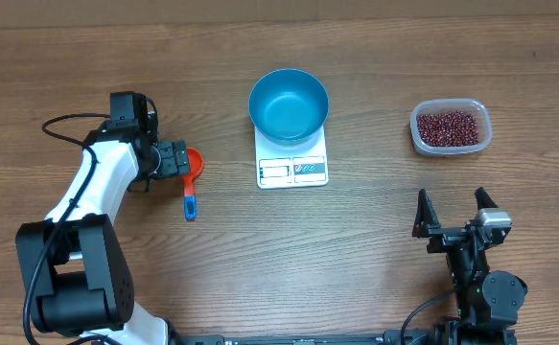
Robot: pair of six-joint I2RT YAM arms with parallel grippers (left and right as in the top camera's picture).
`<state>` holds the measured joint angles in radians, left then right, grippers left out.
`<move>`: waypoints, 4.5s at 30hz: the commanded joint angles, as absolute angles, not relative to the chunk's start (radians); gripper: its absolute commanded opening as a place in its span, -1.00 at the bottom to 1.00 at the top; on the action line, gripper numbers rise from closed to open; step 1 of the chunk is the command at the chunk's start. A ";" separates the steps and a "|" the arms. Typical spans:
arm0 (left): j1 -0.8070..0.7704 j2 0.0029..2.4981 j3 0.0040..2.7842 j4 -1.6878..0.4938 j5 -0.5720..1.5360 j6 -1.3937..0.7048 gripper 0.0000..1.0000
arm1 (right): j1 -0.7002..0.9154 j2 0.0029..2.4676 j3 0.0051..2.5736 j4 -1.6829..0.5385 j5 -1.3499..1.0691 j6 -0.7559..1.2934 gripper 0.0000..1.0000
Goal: Scoop item into bowl and weigh 150g on scale
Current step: 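Lower the left gripper and close it on the red cup's rim, then lift the red cup with the left gripper and swing it rightward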
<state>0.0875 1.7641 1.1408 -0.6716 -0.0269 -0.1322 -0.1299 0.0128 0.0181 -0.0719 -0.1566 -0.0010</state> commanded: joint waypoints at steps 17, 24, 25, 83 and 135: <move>0.091 1.836 1.160 -0.630 -0.033 -0.134 0.99 | -0.125 0.005 0.008 -0.070 -0.150 -0.005 1.00; 0.091 1.846 1.160 -0.626 -0.033 -0.135 0.99 | -0.125 0.005 0.008 -0.070 -0.150 -0.005 1.00; 0.091 1.846 1.160 -0.627 -0.033 -0.134 1.00 | -0.125 0.005 0.008 -0.070 -0.150 -0.005 1.00; 0.091 1.846 1.160 -0.589 -0.034 -0.126 0.99 | -0.125 0.005 0.008 -0.070 -0.150 -0.005 1.00; 0.091 1.894 1.158 -0.567 -0.034 -0.126 -0.39 | -0.125 0.005 0.008 -0.070 -0.150 -0.005 1.00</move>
<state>0.0875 1.8843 1.1416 -0.5705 -0.0269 -0.1299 -0.1299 0.0128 0.0181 -0.0723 -0.1562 -0.0010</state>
